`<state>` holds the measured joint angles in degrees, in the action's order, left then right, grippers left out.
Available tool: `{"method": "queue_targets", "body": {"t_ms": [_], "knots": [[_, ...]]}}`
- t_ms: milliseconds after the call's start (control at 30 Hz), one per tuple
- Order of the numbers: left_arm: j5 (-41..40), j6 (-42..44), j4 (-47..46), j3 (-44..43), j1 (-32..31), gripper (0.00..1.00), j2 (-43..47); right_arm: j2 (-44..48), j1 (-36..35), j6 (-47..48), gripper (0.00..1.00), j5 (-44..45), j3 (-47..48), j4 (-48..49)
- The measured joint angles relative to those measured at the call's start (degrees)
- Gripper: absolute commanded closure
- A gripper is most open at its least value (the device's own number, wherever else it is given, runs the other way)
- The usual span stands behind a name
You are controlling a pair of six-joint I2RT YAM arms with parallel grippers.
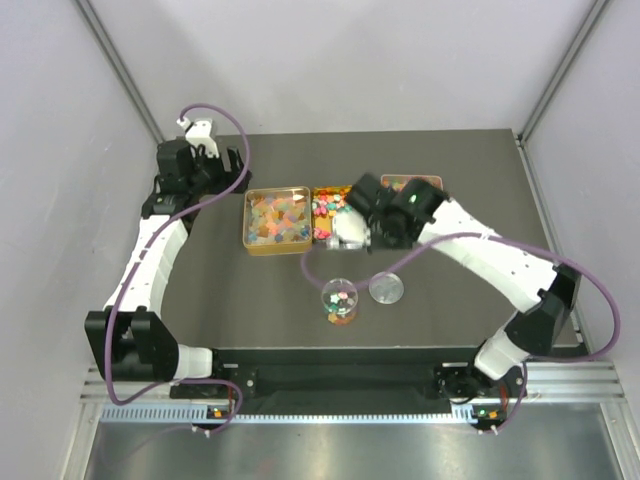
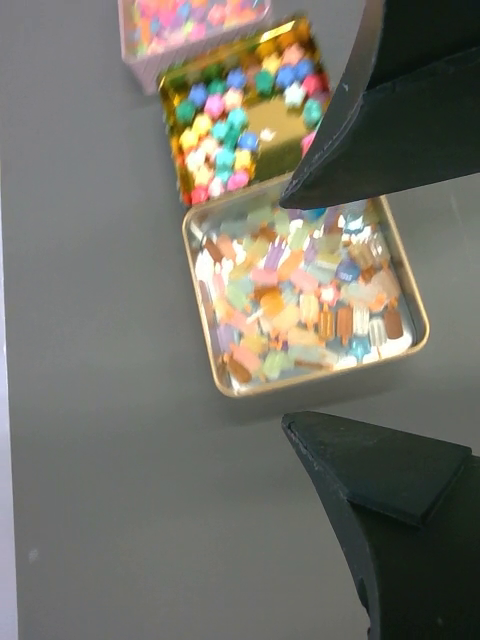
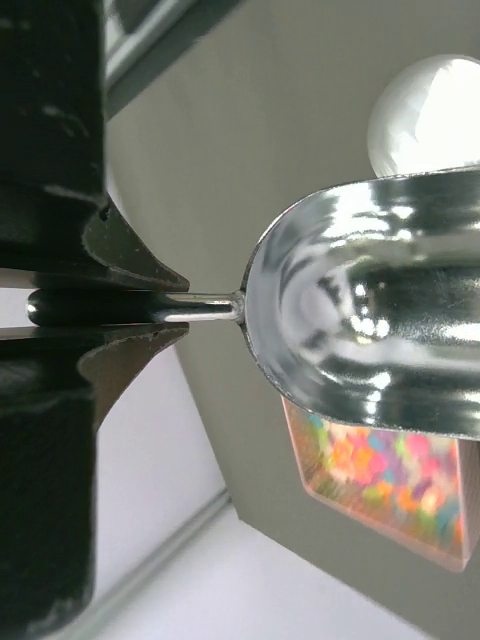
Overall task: Pack the candies
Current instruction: Place the fake candies in the packing bottle, then scoop the fake candies from the storage box.
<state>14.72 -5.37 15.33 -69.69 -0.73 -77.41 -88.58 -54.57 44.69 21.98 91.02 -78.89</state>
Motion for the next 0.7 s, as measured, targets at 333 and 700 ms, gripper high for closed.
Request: {"method": "queue_targets", "body": {"t_ms": [333,700], "knots": [[20.61,-0.7,1.53,-5.27,-6.29,0.19,-3.69,-7.74,16.35,-6.99,1.0,-8.13,16.55,1.33],[22.77,0.22,3.17,-8.92,-13.38,0.19,-11.96,-19.47,16.04,-6.54,1.0,-12.35,26.91,1.27]]}}
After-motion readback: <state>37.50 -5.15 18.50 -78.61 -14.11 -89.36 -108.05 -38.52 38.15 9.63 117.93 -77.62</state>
